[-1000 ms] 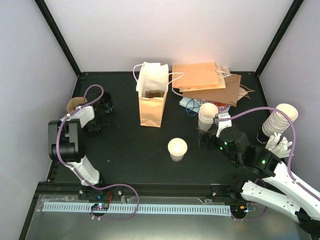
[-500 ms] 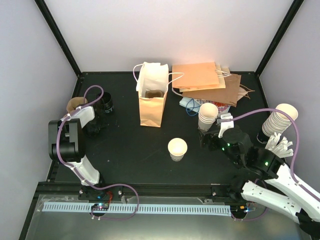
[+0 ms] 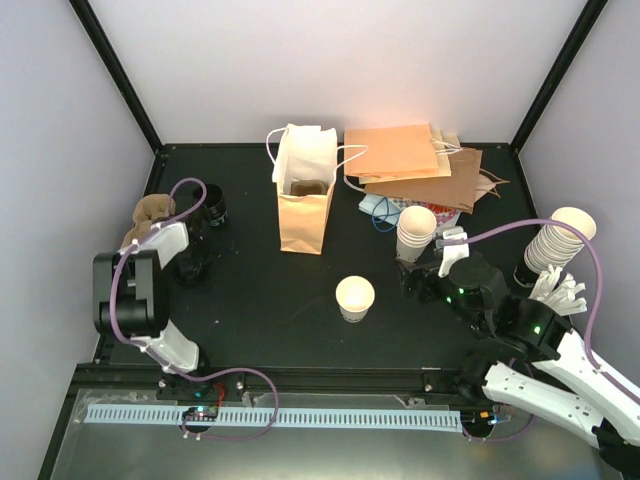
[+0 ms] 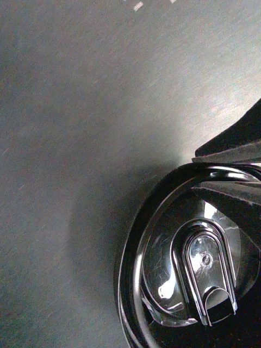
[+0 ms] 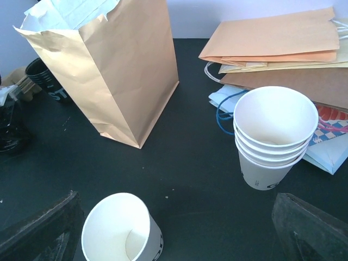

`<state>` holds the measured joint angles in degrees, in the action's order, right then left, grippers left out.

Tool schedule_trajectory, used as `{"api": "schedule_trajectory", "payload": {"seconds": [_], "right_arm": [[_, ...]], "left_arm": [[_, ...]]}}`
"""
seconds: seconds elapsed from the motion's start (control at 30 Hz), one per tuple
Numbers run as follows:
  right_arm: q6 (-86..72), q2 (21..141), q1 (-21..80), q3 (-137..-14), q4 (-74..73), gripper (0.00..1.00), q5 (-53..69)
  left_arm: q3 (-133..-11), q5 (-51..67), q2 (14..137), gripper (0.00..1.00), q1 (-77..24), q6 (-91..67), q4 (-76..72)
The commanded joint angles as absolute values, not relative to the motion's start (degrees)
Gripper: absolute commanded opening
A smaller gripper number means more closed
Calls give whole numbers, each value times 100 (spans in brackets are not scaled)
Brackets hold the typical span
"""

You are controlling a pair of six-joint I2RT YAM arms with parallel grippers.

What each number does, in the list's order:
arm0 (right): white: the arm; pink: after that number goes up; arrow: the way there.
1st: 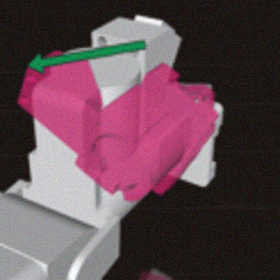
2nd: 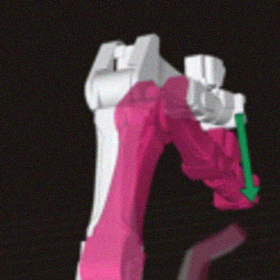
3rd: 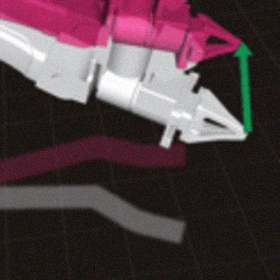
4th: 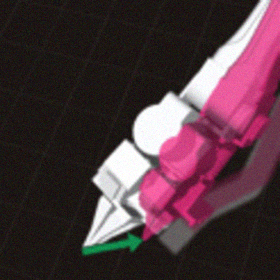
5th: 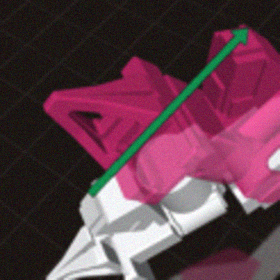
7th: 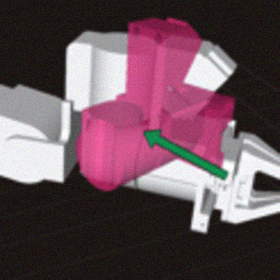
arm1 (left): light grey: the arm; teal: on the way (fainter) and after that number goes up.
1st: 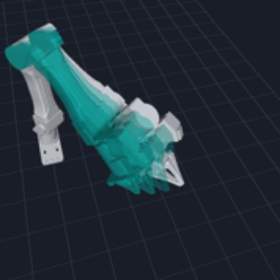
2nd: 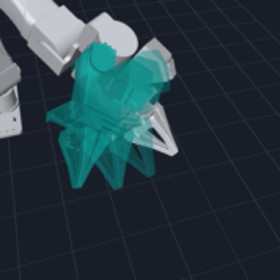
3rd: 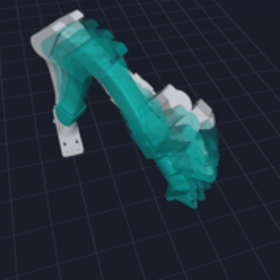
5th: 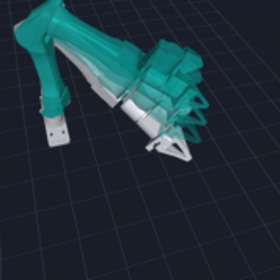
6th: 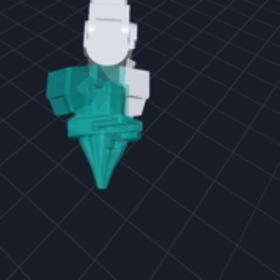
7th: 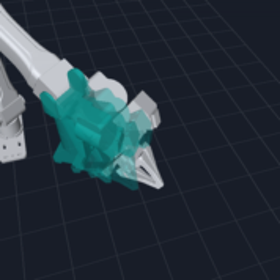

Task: Pack the takeout coffee

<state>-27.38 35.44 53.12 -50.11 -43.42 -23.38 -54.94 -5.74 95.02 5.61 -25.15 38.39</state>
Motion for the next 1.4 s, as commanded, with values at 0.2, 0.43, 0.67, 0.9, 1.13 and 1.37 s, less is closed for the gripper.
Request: {"api": "schedule_trajectory", "payload": {"seconds": [0.2, 0.43, 0.67, 0.9, 1.13, 1.37], "right_arm": [[-2576, 3615, 5333, -4938, -3982, 97, -1711], [-2223, 3410, 5334, -4543, -2994, 97, -767], [-1007, 2850, 5335, -3662, -1060, 92, 673], [-244, 2946, 5335, -3164, 146, 92, 1364], [918, 2918, 5335, -3000, 782, 93, 2239], [1652, 3121, 5344, -3211, 686, 93, 2351]], "left_arm": [[-4500, 1216, 7495, 10, -64, -2921, 3670], [-4258, 2837, 5883, 10, -931, -3392, 3852], [-4397, 4267, 4780, 13, -2146, -4785, 2553], [-4872, 4607, 4774, 14, -3507, -5930, 1035], [-5107, 4948, 5196, 15, -4247, -6432, -384], [-5265, 5126, 5472, 15, -4463, -6530, -790]]}}
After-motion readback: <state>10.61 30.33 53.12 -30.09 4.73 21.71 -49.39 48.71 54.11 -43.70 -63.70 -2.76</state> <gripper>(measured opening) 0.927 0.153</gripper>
